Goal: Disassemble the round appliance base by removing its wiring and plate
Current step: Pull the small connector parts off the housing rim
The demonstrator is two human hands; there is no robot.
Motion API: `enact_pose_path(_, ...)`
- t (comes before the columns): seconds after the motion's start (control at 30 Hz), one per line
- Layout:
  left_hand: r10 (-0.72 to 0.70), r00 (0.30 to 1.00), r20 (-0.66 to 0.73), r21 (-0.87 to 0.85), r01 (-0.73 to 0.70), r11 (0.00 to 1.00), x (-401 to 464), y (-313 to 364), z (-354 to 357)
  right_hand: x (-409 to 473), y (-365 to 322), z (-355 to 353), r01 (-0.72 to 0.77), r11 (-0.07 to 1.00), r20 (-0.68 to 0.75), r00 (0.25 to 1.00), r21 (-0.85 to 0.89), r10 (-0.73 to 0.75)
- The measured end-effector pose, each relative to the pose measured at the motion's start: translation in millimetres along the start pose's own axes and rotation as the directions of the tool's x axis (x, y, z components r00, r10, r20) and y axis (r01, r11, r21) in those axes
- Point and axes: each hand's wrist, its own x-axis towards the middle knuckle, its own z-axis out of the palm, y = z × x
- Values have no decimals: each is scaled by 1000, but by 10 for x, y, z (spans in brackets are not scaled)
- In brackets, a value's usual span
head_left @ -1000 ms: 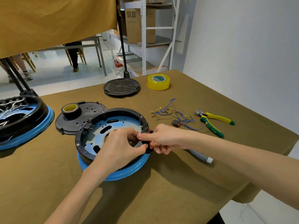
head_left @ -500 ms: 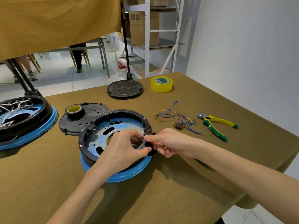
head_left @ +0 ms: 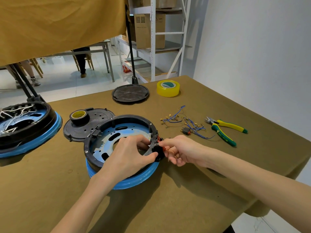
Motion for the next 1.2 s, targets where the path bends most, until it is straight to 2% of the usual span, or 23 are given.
enact_pose_path(0.13,6,1000,9,16,-6,1000,9,-29,3,-60,74,-197,70,997,-120,990,-21,-72)
enact_pose_path(0.17,7,1000,13,25,-8,1000,12,-32,6,-60,92,-241,104,990,-175,977,-91,-119)
enact_pose_path(0.23,8,1000,12,42,-8,999,7,-31,18,-20,133,-315,127,932,-307,921,-340,-238)
enact_pose_path(0.33,2,1000,-6,86,-2,996,-9,-17,36,101,185,-452,-45,740,-480,787,-671,-387)
enact_pose_path(0.4,1,1000,-10,105,0,994,-18,-12,32,171,159,-491,-177,656,-538,741,-733,-401)
enact_pose_path(0.5,-5,1000,4,105,4,994,-16,-19,35,219,150,-461,-305,582,-575,734,-754,-361)
enact_pose_path(0.57,-5,1000,18,121,2,993,-4,-21,34,195,157,-407,-238,603,-545,739,-761,-395)
enact_pose_path(0.67,-7,999,40,122,2,993,25,-5,21,132,87,-246,57,771,-360,861,-634,-360)
enact_pose_path(0.73,-11,999,38,105,7,994,37,11,17,108,-19,-107,128,870,-251,928,-476,-274)
enact_pose_path(0.8,-20,1000,24,79,18,997,50,22,23,100,-134,-26,85,943,-173,974,-323,-147)
enact_pose_path(0.87,-29,1000,10,47,28,998,49,32,31,96,-239,20,-3,962,-79,997,-274,-20)
enact_pose_path(0.97,-39,999,-8,26,39,999,31,48,31,132,-350,80,-63,935,2,998,-348,68)
enact_pose_path(1.2,-86,996,7,-22,87,996,83,-21,31,213,-530,89,-175,872,12,979,-457,203)
